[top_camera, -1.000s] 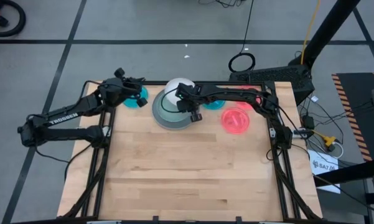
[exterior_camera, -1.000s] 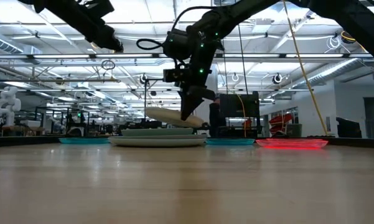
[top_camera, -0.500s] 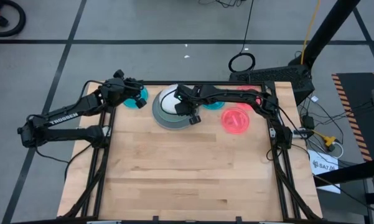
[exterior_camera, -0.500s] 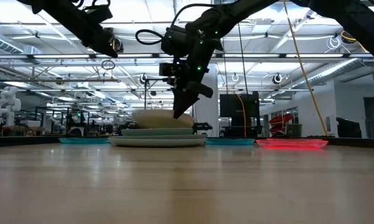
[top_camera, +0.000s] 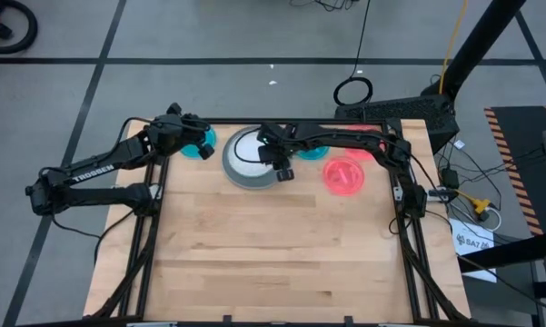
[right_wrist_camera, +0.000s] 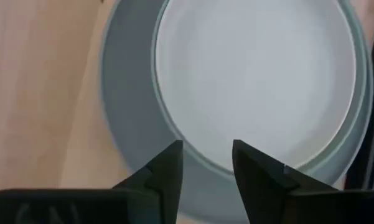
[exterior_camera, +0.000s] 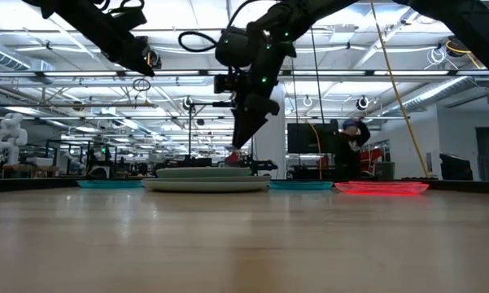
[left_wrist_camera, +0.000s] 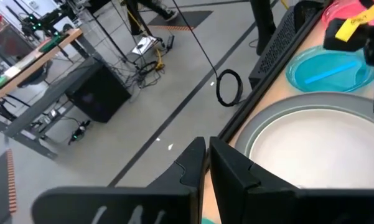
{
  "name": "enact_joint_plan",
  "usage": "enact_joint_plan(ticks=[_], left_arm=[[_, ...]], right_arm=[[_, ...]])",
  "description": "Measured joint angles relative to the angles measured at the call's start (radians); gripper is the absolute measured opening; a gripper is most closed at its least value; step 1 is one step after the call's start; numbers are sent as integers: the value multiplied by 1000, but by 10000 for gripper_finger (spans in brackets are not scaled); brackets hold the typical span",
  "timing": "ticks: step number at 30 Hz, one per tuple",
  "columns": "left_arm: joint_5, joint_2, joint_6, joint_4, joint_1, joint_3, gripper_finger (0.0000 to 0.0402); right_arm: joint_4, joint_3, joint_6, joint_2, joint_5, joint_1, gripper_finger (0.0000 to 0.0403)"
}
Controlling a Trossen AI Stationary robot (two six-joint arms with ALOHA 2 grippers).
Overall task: Stack plastic plates
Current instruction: Stack the bottom pink plate on top of the white plate
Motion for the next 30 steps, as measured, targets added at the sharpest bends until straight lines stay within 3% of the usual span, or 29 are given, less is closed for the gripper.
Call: enact_joint_plan(ticks=[4, 11, 18, 24, 30], left_arm=[[23, 0, -36, -8, -1, 0, 30], [68, 0, -61, -34, -4, 0, 30], [68, 0, -66, -52, -4, 0, 30], [68, 0, -73, -119, -4, 0, 30], [67, 0, -79, -127, -4, 0, 30]], right_arm=[[-107, 0, 77, -29, -5, -4, 128], [-260, 0, 262, -67, -156, -36, 121], [-495, -12, 528, -71, -159, -42, 122], [-535, -136, 600, -88, -155, -49, 134], [-465, -328, 728, -145, -107, -86, 143]])
